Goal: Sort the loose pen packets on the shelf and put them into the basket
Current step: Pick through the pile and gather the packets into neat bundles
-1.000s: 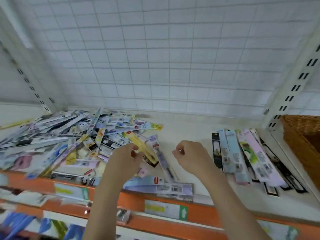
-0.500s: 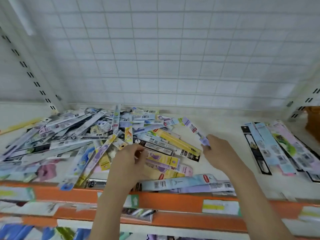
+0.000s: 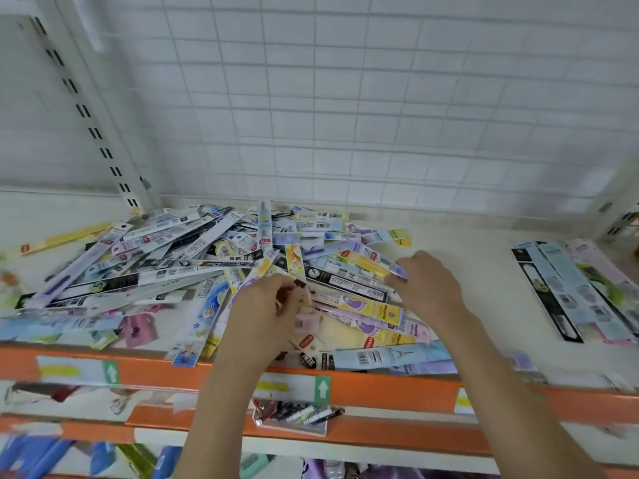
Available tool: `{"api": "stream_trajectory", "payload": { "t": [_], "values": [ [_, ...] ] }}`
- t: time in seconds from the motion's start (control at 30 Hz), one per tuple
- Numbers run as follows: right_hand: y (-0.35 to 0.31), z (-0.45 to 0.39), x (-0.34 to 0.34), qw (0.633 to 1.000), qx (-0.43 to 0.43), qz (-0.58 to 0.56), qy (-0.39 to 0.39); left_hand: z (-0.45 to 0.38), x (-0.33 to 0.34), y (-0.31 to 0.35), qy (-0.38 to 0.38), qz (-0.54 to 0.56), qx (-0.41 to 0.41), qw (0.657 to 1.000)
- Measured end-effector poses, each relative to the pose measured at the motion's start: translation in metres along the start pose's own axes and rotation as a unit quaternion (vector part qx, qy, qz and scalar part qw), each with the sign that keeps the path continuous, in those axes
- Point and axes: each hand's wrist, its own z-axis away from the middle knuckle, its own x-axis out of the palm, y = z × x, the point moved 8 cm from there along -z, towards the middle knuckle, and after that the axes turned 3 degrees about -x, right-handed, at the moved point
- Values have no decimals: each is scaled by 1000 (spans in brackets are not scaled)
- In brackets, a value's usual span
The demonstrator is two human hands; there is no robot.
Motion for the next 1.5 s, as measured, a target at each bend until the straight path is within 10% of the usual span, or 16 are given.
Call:
{"api": "stream_trajectory", "payload": {
  "t": [0.4, 0.8, 1.17, 1.5],
  "values": [
    [4, 3, -24, 996, -23, -42, 79, -23, 4, -43, -36, -213, -172, 961],
    [-10, -11, 0, 996, -21, -91, 1, -53, -11, -1, 0, -140, -75, 987],
    [-2, -32, -11, 995, 13, -102, 8, -78, -8, 12, -80, 189, -124, 971],
    [1, -47, -14, 992, 28, -119, 23, -97, -31, 32, 0, -17, -18, 1000]
  ]
}}
